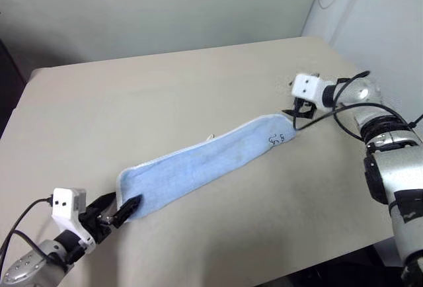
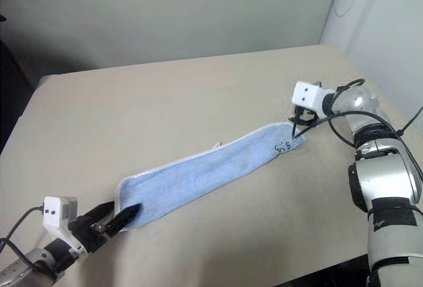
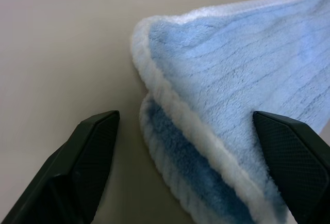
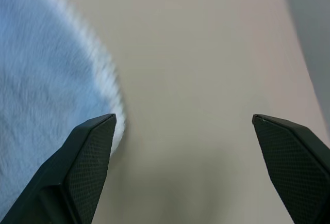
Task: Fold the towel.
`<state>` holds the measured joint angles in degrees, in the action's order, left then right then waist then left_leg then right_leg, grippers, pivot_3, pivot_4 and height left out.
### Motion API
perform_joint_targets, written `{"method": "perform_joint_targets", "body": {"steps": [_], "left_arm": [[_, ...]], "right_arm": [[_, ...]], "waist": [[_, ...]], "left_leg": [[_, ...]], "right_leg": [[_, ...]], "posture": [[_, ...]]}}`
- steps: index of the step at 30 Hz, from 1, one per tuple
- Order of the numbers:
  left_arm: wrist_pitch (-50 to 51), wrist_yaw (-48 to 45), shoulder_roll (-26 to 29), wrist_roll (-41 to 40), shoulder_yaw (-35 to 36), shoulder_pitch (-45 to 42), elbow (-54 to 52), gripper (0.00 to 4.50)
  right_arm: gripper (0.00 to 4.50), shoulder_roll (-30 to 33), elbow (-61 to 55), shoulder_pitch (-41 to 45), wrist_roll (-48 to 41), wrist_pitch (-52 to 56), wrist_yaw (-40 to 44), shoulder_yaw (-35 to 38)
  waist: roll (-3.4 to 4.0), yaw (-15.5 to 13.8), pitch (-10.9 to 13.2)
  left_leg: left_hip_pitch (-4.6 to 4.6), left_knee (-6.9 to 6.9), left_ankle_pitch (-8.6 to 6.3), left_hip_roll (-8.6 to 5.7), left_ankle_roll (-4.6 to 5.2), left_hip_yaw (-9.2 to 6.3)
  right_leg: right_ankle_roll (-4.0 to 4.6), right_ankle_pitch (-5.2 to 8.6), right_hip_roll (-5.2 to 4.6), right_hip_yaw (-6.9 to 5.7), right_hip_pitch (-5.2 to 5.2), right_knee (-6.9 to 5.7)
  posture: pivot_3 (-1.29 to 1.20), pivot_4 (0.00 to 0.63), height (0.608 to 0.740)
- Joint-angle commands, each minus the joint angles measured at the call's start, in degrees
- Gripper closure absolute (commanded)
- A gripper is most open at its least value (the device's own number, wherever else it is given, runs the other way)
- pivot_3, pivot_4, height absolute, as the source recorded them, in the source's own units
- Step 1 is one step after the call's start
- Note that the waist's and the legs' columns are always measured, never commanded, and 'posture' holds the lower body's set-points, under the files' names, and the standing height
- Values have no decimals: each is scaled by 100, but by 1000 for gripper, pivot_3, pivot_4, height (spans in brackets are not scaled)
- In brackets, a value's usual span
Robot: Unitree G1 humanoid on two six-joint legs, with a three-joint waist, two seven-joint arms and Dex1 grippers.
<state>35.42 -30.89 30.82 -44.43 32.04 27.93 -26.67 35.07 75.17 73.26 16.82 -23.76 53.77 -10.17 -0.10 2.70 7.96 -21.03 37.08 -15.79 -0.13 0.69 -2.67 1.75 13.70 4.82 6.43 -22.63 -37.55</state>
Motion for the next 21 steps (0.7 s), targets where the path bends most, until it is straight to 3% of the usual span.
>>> {"method": "perform_joint_targets", "body": {"steps": [1, 5, 11, 15, 21], "left_arm": [[-263, -14, -5, 46, 355, 43, -122, 0], [-269, 207, 78, -375, 703, -568, -285, 0], [-72, 91, 476, -685, 383, -1272, -754, 0], [-86, 41, 679, -567, 37, -1573, -763, 0], [-118, 78, 613, -454, -502, -1881, -790, 0]], "right_arm": [[30, 141, -423, -235, -978, 1066, 796, 764], [30, 153, -859, -488, -1931, 3762, 1136, 1554], [30, 296, -2186, -1373, -2967, 6934, 800, 2357], [30, 383, -3325, -2061, -3554, 8372, 354, 2876], [30, 268, -4752, -2987, -4156, 9565, -294, 3416]], "waist": [[-4, -1, -2], [-7, -44, -4], [-8, -60, -4], [-6, -46, -4], [-7, -16, -4]], "left_leg": [[0, 0, 1, 0, -1, 0], [0, 2, 10, 0, -16, -2], [7, 17, 12, -2, -20, 1], [8, 13, 12, -4, -20, 0], [12, 9, 12, -3, -20, 0]], "right_leg": [[1, 1, 0, 0, 0, 0], [2, 1, 1, -1, 4, 1], [-1, 1, 1, -1, 13, -6], [-4, 3, 2, 1, 10, -6], [-6, 5, 4, 2, 8, -13]], "posture": [[0, 150, 740], [0, 150, 740], [0, 150, 740], [0, 150, 740], [0, 150, 740]]}}
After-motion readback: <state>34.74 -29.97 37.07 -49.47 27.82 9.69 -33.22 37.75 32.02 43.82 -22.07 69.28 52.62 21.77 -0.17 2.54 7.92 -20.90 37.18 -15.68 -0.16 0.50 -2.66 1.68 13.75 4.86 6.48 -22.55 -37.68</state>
